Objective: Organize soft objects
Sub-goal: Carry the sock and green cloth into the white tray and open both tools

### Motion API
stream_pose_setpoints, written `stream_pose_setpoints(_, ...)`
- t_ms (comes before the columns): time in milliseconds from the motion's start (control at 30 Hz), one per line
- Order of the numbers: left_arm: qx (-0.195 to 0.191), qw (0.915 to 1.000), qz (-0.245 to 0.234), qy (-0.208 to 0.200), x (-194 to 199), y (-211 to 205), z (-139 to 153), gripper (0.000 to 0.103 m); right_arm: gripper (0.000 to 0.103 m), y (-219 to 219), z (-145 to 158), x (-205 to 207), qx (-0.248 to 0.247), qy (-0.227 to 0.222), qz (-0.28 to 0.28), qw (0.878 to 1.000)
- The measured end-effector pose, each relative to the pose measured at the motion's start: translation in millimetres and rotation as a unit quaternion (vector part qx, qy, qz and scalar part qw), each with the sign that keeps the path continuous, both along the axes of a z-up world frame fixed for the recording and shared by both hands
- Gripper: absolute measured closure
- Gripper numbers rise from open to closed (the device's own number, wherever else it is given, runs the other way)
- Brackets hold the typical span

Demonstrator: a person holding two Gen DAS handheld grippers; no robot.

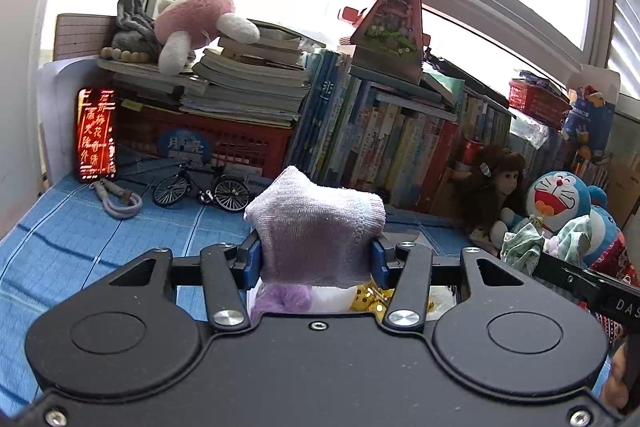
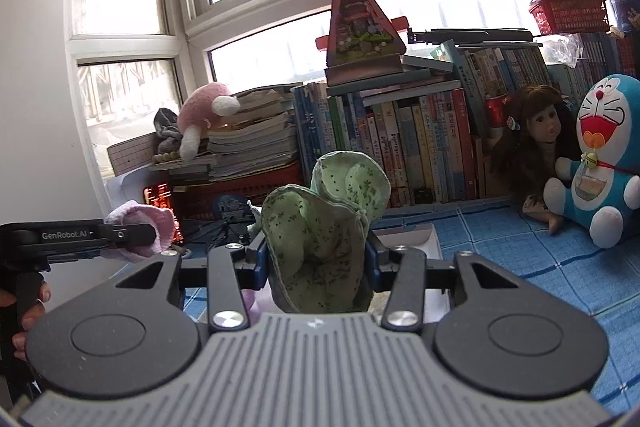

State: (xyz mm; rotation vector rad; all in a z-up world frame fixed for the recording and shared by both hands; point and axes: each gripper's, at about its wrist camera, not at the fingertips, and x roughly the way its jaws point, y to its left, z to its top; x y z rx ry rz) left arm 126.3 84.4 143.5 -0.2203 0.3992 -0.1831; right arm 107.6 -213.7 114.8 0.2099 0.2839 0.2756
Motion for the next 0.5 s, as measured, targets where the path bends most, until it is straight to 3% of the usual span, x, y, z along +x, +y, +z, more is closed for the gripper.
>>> stream_pose_setpoints(200, 0.017, 0.9997, -0.016, 0.011, 30, -9, 11, 0.055, 0.053, -9, 10, 31, 0.004, 0.022, -0.006, 1.000)
stream_pose_setpoints(500, 0.013, 0.9967, -0.036, 0.072, 95, -18, 3, 0.055, 0.053, -9, 4, 85, -0.012, 0.077, -0.016, 0.997)
